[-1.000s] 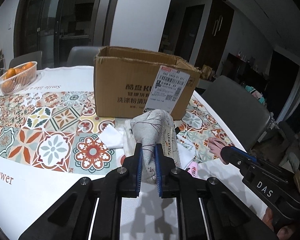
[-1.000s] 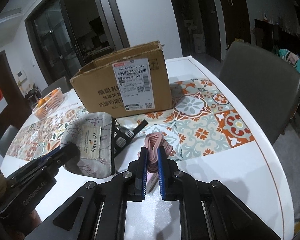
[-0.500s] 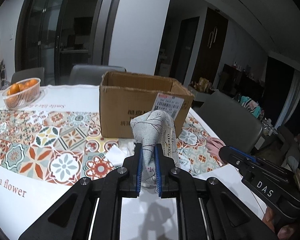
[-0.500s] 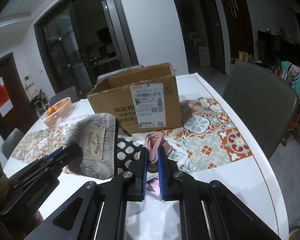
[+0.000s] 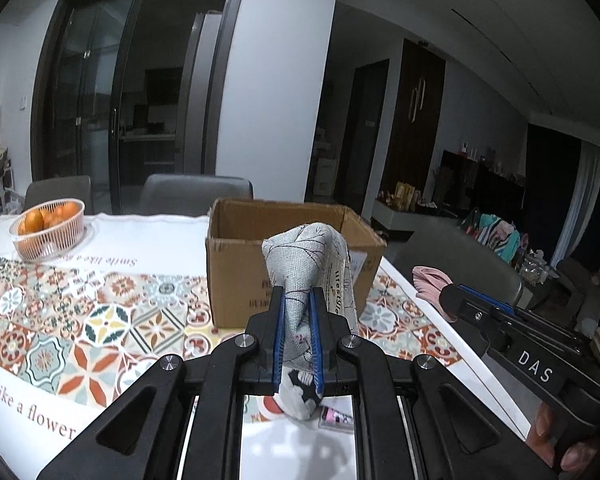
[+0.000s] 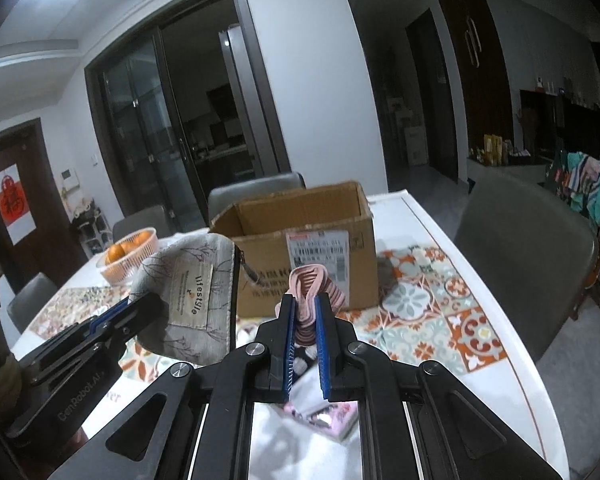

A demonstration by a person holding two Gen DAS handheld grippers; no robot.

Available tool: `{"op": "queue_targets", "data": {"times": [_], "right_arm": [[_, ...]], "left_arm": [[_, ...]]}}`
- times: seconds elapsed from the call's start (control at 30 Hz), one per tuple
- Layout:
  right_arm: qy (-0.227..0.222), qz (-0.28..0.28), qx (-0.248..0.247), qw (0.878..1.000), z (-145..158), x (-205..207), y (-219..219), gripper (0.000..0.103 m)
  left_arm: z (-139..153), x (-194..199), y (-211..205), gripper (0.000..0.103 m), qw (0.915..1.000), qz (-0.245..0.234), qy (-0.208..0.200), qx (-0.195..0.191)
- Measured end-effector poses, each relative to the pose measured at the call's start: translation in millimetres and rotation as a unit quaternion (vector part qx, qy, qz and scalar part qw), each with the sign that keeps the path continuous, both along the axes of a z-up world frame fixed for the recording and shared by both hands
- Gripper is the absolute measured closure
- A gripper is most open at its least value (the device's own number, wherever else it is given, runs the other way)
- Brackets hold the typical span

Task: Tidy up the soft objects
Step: 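Lift the pouch with the left tool while the right tool carries the strap to the box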

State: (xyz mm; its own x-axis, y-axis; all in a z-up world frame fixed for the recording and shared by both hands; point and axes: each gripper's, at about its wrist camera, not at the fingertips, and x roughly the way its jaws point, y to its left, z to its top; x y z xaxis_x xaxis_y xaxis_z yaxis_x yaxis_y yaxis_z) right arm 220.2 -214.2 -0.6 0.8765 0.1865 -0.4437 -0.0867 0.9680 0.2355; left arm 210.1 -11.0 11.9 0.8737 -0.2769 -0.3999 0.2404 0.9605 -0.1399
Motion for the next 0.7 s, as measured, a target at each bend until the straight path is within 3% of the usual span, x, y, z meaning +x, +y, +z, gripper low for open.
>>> {"op": "queue_targets", "data": {"times": [0.7], "right_arm": [[-0.066,0.013,-0.002,0.998,38.2,52.2,11.9,0.092]], "left_arm": [[47.1,45.6,10.5,0.09,0.9971,0.004,-0.076,0.004]]}}
